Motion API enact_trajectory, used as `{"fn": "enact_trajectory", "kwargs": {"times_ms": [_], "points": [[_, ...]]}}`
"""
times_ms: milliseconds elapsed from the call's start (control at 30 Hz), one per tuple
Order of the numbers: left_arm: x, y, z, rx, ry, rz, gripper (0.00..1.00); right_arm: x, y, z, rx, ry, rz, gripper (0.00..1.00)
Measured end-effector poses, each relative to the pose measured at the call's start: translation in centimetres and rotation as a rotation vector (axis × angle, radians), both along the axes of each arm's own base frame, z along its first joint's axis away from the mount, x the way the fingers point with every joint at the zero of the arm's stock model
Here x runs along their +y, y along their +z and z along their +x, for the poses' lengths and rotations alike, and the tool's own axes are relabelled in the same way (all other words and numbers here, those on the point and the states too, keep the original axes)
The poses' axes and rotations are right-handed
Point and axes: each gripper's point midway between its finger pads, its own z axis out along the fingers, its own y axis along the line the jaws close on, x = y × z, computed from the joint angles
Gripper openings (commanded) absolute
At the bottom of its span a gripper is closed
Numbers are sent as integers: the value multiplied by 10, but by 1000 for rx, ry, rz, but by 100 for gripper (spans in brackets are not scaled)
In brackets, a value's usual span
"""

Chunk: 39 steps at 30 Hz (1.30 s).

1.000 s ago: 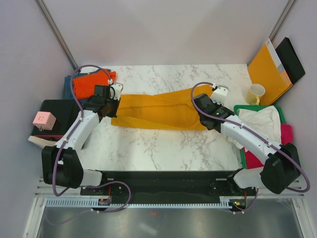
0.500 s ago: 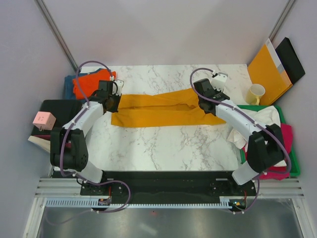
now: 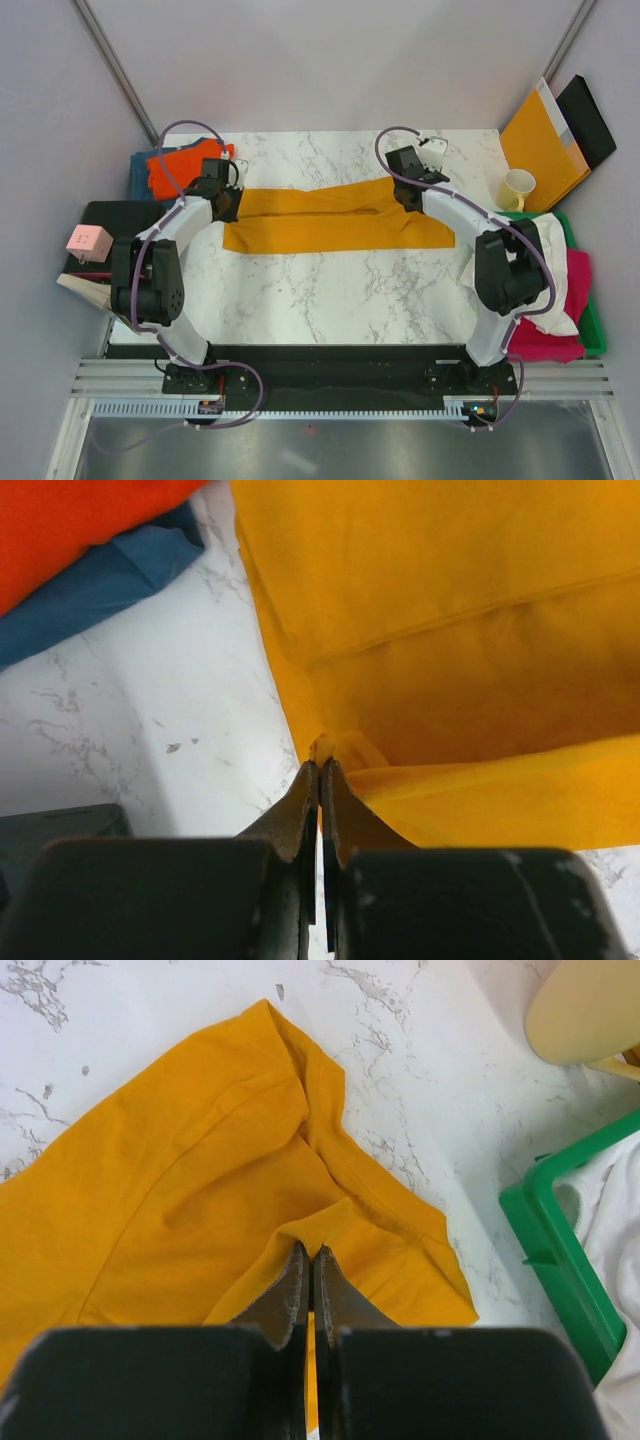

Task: Fold and stack the t-shirts
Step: Fold the other side of the tshirt into a rectangle

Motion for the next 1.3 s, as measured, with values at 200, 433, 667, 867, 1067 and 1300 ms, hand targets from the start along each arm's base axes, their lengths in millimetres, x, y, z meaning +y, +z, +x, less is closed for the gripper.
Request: {"fn": "enact_trajectory", "kwargs": {"times_ms": [200, 433, 667, 867, 1067, 1300], "points": [[13, 15, 12, -41, 37, 11, 2, 2, 5, 10, -18, 6, 6, 0], [13, 15, 37, -65, 45, 14, 2, 4, 2, 14, -19, 11, 5, 0], [17, -21, 38, 15, 57, 39, 2, 2, -14, 19, 14, 11, -6, 0], [19, -21, 42, 12, 67, 51, 2, 1, -17, 27, 17, 9, -6, 0], [20, -15, 49, -6, 72, 55, 33, 6, -17, 42, 4, 13, -3, 21], [21, -11, 53, -23, 88, 53, 99, 9, -17, 57, -27, 35, 9, 62]]}}
